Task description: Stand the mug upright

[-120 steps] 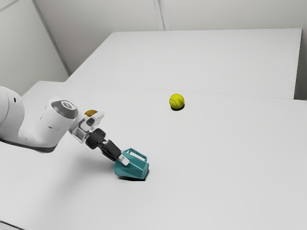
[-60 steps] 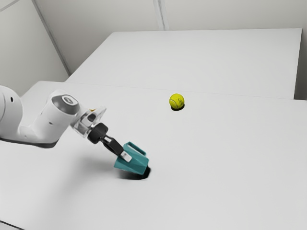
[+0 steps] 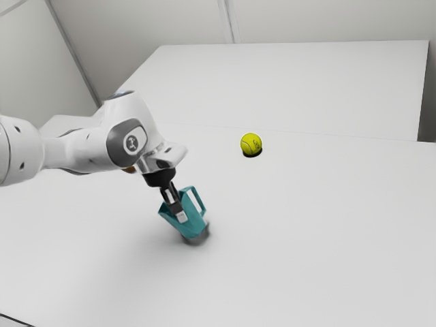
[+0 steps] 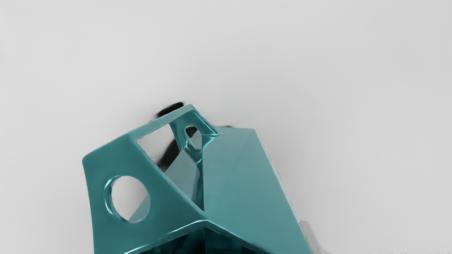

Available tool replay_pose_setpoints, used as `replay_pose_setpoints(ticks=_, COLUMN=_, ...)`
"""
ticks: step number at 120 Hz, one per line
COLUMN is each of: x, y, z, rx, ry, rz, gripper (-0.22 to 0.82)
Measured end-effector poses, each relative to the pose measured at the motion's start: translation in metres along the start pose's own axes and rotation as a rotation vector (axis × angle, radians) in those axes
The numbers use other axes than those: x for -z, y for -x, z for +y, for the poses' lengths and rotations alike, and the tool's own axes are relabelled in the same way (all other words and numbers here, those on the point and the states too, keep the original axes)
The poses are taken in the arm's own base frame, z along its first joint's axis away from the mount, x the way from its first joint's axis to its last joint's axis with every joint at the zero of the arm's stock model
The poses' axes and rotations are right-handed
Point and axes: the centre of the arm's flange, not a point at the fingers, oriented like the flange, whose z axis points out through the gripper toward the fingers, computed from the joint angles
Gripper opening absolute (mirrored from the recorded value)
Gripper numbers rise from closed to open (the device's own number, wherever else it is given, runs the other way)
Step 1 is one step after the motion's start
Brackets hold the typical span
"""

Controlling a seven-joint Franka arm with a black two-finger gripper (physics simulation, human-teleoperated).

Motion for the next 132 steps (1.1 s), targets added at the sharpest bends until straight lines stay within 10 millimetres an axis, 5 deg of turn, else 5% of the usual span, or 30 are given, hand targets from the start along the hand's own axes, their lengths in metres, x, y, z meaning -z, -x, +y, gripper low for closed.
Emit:
replay_pose_setpoints(ticks=30, x=-0.001, y=-0.013, z=-0.002, rx=0.069, ry=-0.162, rz=-0.039, gripper=-0.17)
replay_pose_setpoints(ticks=81, x=-0.018, y=-0.013, z=-0.011, rx=0.261, ry=-0.183, rz=-0.019, gripper=-0.16)
replay_pose_setpoints(ticks=115, x=-0.001, y=-0.003, z=-0.023, rx=0.369, ry=-0.207, rz=0.015, gripper=0.20)
replay_pose_setpoints(ticks=132, x=0.024, y=0.001, z=-0.024, rx=0.405, ry=-0.252, rz=0.050, gripper=0.32)
